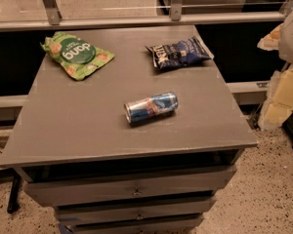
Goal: Place redbull can upright
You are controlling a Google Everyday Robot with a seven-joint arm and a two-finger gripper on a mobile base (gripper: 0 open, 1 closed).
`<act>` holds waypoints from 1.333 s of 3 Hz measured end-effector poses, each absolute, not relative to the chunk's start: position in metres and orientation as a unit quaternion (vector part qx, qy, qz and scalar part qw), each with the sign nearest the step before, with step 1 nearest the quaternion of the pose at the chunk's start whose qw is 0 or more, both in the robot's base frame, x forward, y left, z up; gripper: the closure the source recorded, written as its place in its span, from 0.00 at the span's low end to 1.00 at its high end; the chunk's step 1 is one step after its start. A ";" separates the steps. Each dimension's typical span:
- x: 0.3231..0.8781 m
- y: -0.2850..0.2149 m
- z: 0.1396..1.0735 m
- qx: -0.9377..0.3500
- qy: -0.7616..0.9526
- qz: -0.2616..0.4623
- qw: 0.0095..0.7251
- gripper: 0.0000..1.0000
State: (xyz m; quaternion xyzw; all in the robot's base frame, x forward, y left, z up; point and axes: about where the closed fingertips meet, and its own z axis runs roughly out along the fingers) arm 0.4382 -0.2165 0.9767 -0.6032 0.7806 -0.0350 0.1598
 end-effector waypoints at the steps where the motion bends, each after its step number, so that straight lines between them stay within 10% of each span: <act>1: 0.438 -0.217 0.977 -0.603 0.781 -0.035 0.160 0.00; 4: 0.468 -0.117 0.982 -0.632 0.725 0.005 0.274 0.00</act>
Offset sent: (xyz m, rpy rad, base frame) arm 0.0093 0.0103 0.0101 0.0941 -0.0650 0.0380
